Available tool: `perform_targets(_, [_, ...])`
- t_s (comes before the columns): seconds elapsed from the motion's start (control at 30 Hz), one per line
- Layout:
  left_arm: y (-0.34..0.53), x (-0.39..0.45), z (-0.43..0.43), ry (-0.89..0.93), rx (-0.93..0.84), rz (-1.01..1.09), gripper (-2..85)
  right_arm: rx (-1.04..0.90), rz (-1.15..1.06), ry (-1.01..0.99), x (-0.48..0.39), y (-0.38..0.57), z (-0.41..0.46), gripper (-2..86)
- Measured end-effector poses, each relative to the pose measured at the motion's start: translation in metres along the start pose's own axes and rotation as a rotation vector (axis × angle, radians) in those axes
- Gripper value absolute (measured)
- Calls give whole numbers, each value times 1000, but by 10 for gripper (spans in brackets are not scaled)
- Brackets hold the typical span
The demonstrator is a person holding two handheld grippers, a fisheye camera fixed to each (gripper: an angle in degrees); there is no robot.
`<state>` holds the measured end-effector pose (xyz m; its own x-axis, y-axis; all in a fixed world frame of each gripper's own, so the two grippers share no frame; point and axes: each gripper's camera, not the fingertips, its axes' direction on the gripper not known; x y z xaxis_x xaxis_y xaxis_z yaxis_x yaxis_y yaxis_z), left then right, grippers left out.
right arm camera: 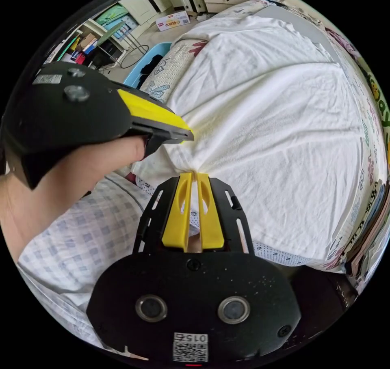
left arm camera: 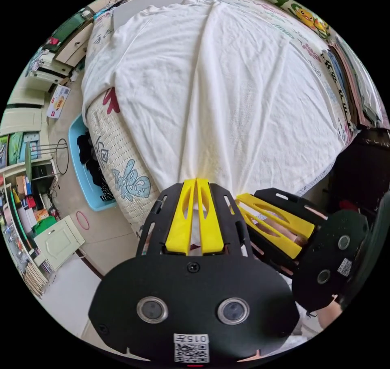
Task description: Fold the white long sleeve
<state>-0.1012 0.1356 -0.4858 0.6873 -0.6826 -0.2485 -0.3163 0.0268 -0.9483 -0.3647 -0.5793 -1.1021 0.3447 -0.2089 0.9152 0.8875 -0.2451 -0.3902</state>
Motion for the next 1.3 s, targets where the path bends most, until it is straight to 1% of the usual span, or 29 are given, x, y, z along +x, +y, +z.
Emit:
perform_targets(0.13, [-12, 29, -1, -84, -48, 10, -7, 110, 9, -17, 13, 40, 28, 25])
perform_targets(0.2, [-23, 58, 0, -205, -101, 50, -7, 147, -8, -10, 18, 55, 41, 23])
perform_targets(0.23, [-26, 65, 1, -238, -115, 54, -7, 169, -4, -17, 23, 65, 50, 21])
perform_targets(0.33, [-38, 97, 6, -374, -186, 111, -8, 246, 53, -124, 50, 92, 72, 17])
perform_targets(0.4, [-45, 121, 13, -485, -250, 188, -8, 295, 75, -180, 66, 112, 85, 13])
perform_targets(0.47, [-49, 136, 19, -562, -290, 236, -8, 328, 108, -305, 93, 133, 97, 6])
perform_targets(0.53, [-50, 148, 25, -631, -321, 283, -8, 386, 98, -345, 109, 148, 99, 1])
perform_targets(0.6, [-50, 158, 31, -693, -351, 335, -9, 379, 79, -347, 118, 158, 108, -5])
perform_targets(0.67, [-50, 159, 31, -699, -358, 346, -9, 313, 80, -327, 126, 169, 129, -8])
perform_targets(0.83, [-43, 144, 22, -637, -302, 321, -8, 279, 111, -396, 141, 188, 155, -9])
perform_targets(0.93, [-33, 127, 13, -577, -233, 293, -8, 295, 128, -385, 149, 190, 147, -9])
perform_targets(1.03, [-19, 99, 2, -469, -137, 244, -8, 295, 185, -388, 158, 187, 139, -9])
perform_targets(1.13, [-8, 55, -10, -281, -54, 131, -8, 285, 245, -408, 165, 186, 136, -9])
perform_targets(1.2, [0, 12, -14, -88, -17, -14, -7, 275, 291, -431, 170, 195, 134, -9])
perform_targets(1.3, [10, -26, -14, 40, 2, -32, -7, 327, 468, -490, 189, 234, 129, -9])
